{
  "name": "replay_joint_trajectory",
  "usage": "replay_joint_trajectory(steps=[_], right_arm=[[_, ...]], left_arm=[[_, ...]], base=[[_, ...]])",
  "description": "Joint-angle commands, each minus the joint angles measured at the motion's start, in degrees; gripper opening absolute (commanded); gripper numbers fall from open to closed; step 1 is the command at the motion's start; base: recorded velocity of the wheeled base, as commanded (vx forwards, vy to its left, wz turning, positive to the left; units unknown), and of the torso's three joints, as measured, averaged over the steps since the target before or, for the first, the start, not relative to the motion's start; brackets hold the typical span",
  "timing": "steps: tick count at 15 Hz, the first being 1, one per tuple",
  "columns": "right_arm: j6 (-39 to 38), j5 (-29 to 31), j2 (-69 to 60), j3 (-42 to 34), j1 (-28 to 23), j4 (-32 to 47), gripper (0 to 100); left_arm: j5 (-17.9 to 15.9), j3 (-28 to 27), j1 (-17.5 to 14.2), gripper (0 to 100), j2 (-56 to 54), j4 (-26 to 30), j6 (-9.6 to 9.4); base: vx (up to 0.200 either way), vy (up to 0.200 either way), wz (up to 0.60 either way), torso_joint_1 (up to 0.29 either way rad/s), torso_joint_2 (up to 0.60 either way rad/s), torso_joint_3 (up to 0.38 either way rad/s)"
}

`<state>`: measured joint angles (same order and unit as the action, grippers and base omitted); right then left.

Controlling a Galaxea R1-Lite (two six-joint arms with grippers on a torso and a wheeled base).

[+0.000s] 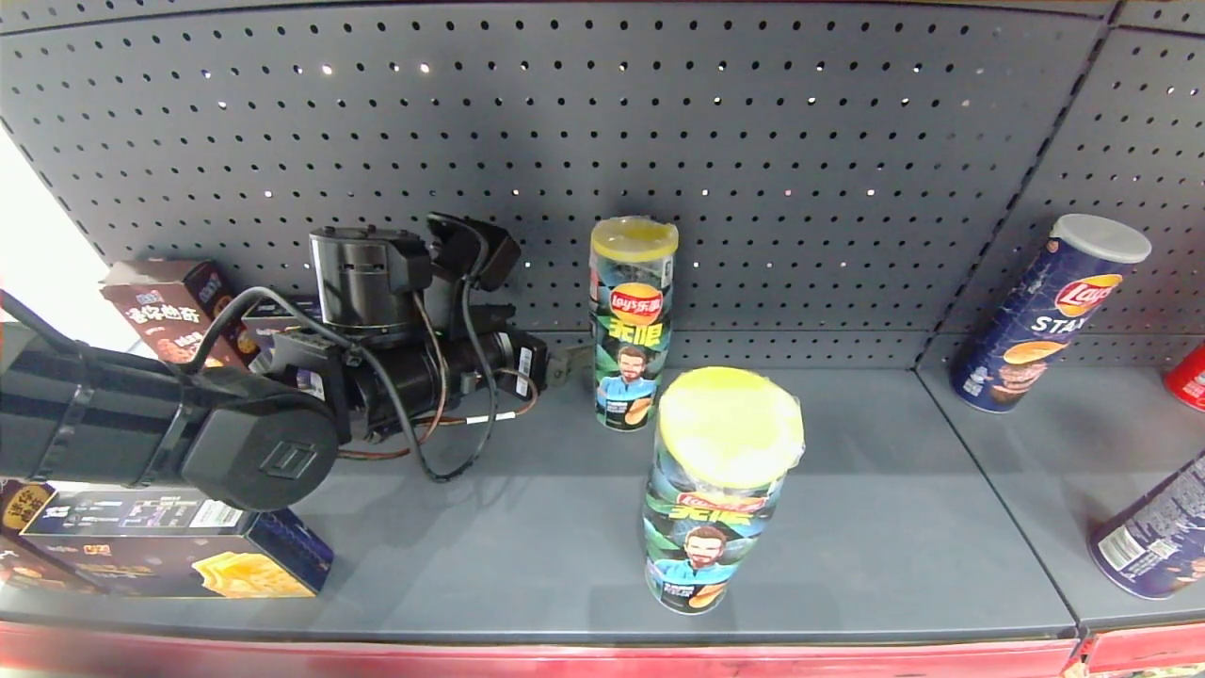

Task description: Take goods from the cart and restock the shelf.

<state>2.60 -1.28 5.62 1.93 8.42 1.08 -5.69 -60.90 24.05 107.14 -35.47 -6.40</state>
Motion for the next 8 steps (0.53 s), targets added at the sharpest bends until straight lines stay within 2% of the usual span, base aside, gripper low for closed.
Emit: replay_joint_trajectory(steps=[1,5,8], right_arm=[[0.04,-0.04,0.09,0.01,0.01,-0.03,100],[0.04,-0.04,0.09,0.01,0.01,-0.03,100],[-1.01,-0.04,0.09,0.01,0.01,-0.03,100]], left_arm=[[-0.02,-1.06,0.12,100,1.14,-0.03,-0.02],[0.51,-0.53,0.38,100,1.58,-0.03,-0.02],[1.47,2.54,-0.41,100,-0.53,-0.03,-0.02]], base=[[0.000,0.000,0.00,0.000,0.00,0.000],[0.000,0.000,0.00,0.000,0.00,0.000],[0.000,0.000,0.00,0.000,0.00,0.000]])
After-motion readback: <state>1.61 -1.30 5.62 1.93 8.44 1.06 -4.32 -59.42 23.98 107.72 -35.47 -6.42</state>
